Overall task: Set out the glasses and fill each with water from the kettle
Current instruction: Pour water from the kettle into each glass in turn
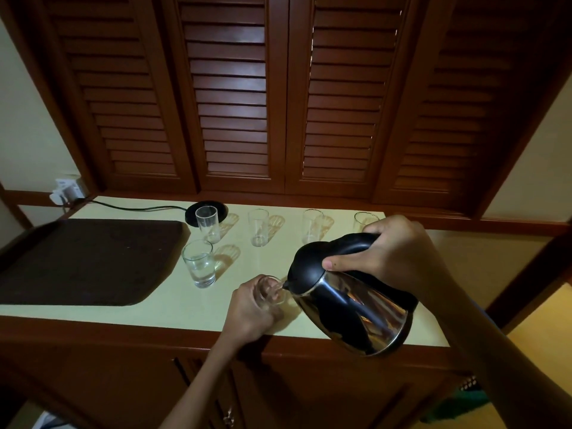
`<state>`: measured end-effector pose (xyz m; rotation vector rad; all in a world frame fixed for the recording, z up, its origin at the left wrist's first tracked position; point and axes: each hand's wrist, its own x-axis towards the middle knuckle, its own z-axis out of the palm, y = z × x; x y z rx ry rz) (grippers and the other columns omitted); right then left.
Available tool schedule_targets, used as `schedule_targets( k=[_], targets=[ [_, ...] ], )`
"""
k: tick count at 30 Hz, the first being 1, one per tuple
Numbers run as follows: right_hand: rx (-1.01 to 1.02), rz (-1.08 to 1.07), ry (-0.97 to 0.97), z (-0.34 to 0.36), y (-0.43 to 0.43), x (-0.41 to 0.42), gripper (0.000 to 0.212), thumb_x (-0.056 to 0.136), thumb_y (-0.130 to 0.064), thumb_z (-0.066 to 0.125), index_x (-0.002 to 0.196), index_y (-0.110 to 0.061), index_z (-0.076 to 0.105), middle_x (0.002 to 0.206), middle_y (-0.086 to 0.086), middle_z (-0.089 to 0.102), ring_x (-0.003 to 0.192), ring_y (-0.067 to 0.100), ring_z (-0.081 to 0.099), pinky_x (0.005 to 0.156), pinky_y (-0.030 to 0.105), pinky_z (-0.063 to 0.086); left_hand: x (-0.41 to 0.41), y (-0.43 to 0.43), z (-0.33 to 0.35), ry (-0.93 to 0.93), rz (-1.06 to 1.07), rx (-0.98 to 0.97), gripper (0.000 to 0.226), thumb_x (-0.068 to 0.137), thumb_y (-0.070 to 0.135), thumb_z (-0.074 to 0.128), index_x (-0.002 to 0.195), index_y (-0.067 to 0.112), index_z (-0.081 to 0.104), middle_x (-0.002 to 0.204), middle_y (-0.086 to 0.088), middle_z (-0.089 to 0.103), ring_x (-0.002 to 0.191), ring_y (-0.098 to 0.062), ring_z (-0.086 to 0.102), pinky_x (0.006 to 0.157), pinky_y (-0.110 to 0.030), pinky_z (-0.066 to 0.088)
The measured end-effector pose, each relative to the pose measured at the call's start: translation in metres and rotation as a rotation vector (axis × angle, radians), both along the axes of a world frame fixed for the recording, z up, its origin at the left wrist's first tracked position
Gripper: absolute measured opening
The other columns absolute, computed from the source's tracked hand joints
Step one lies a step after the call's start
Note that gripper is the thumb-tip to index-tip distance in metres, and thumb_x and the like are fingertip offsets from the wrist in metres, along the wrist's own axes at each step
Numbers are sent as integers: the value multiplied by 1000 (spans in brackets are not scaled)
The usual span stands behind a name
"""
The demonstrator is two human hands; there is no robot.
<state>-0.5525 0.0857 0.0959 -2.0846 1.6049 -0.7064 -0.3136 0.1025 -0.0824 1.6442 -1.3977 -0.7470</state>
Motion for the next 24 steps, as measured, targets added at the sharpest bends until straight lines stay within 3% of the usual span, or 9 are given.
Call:
schedule_targets(
  k=[6,11,16,20,24],
  targets=[
    [62,-4,57,5,3,0,77,38,-86,73,72,-17,79,70,-2,79,73,16,77,77,43,65,-2,2,-1,7,-12,-7,35,59,3,82,79,28,69,78,19,74,64,-2,67,55,-13,50],
    [102,-36,65,6,4,0,98,40,-85,77,109,-15,79,105,3,80,98,22,75,91,41,62,-5,3,0,3,-15,-11,37,59,1,82,79,30,68,77,23,73,66,2,67,56,-9,49],
    [88,-9,62,9,7,-3,115,27,-98,65,104,-14,80,99,3,82,93,22,77,89,45,63,-6,2,-3,4,1,-13,36,56,7,82,80,30,70,78,23,74,67,1,68,57,-9,49],
    [31,-12,94,4,6,-9,86,35,-92,71,70,-14,78,66,0,78,67,16,76,76,45,64,-8,-1,-6,0,-4,-20,36,53,10,82,81,30,70,80,24,74,69,3,68,57,-7,48],
    [42,-34,99,-1,2,-11,90,41,-89,75,91,-14,81,83,-1,82,82,17,77,82,39,64,-10,-3,-8,-5,-12,-32,36,52,14,80,82,31,71,80,23,74,71,2,68,59,-9,49]
  ],
)
